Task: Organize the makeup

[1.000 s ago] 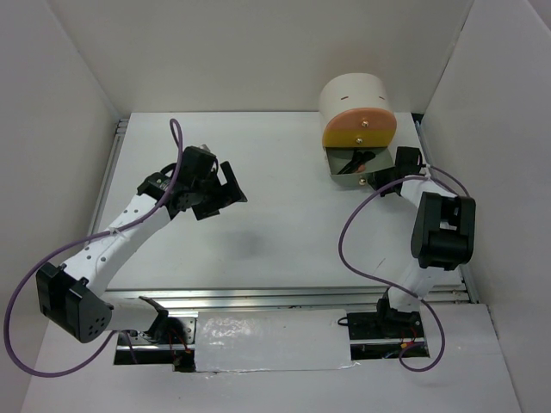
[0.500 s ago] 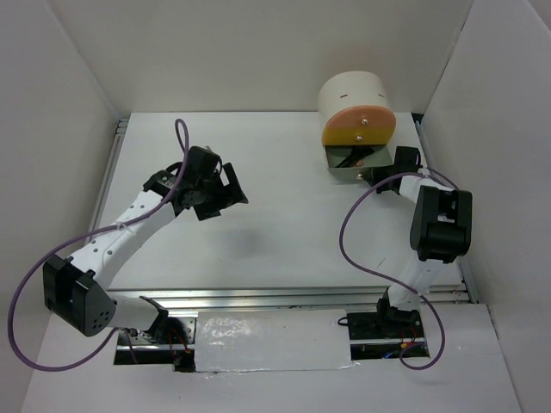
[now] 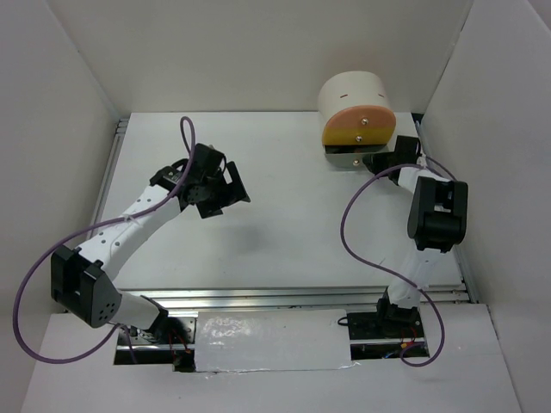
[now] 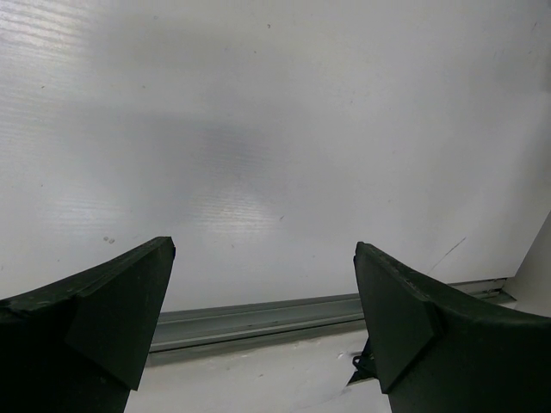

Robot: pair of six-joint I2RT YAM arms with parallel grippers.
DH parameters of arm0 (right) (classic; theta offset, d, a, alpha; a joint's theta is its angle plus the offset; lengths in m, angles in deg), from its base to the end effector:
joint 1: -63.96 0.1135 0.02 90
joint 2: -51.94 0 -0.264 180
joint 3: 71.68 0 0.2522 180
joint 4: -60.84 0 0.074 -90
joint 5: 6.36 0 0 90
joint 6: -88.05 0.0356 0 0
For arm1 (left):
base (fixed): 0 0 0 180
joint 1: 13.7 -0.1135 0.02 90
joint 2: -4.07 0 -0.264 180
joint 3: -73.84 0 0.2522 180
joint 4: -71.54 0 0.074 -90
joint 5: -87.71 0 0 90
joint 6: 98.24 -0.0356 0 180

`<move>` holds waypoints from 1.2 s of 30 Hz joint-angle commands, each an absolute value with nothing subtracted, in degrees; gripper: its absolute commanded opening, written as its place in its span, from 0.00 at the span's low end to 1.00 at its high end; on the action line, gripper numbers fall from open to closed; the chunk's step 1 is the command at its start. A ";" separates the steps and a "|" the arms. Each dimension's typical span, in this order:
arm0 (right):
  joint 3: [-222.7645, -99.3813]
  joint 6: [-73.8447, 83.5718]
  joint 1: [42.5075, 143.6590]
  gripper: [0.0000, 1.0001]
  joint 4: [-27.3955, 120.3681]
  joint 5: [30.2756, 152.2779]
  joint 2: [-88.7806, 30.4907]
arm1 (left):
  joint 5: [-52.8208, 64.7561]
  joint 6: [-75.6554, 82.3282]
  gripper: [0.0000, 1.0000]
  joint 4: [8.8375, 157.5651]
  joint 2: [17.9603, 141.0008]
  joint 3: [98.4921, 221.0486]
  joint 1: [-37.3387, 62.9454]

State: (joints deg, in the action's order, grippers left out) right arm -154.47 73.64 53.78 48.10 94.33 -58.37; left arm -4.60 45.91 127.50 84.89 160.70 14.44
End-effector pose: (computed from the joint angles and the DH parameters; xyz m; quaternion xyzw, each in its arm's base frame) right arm 0.4130 -0.0675 0.1741 0.5860 0.6885 0.2974 0.3067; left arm 0.2645 -0.1399 0.3168 -0.2181 0.9136 -0.2112 0.2705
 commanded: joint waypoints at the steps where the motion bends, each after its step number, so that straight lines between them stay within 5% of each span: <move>1: -157.68 75.13 53.59 0.00 52.09 95.94 -60.82 | -4.93 45.11 0.99 127.14 85.37 163.45 13.99; 27: -151.18 77.42 53.23 0.04 71.52 101.30 -62.50 | -4.32 41.59 0.99 129.78 85.02 164.68 12.58; 36: -143.36 70.84 53.06 0.12 66.36 100.51 -46.00 | -5.19 35.62 0.99 132.58 84.32 169.32 12.32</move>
